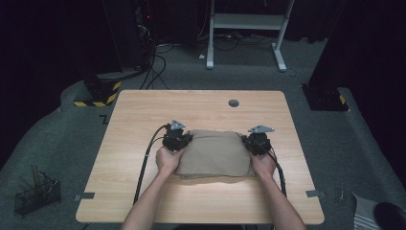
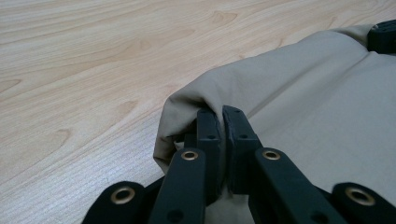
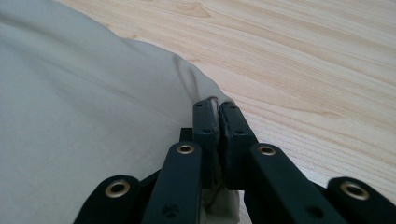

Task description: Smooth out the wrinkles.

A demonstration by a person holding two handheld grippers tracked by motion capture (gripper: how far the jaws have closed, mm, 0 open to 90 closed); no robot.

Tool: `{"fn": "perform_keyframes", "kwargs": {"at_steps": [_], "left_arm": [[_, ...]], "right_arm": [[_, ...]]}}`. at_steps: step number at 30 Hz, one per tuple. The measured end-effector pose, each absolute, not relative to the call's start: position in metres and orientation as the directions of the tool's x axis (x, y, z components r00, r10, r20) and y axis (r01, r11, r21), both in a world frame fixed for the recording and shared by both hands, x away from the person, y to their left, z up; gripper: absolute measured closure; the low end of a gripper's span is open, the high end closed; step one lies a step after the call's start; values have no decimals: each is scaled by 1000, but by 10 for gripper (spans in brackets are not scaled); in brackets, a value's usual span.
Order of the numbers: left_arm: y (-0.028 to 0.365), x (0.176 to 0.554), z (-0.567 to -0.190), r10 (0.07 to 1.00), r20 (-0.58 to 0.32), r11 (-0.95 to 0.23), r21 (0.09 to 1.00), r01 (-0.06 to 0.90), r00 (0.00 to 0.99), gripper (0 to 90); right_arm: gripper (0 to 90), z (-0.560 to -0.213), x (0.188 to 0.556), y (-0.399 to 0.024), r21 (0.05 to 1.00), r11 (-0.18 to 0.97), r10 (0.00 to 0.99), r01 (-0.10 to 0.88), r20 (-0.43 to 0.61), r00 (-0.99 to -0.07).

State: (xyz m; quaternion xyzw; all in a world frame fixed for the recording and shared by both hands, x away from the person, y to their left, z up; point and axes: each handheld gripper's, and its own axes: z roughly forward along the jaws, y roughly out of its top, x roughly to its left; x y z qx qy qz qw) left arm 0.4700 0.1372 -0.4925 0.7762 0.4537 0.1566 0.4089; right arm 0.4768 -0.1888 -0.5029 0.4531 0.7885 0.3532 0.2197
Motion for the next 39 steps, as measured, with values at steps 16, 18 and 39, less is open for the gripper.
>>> {"fn": "perform_keyframes", "kwargs": {"at_steps": [16,18,39], "left_arm": [[156,472,-496,858,-143,-221,764,606,494,853],[154,472,-495,857,-133,-229,767,599,498,842],[146,456,-463,821,-152,-190,836,515,550,370]], "right_arm": [[899,-519,474,-223,724,287,911,627,-4,-412],[898,-518,472,-222,733,282,908,619,5,-419],[739,-474,461,-191,836,252,839,488,62,-540]]}}
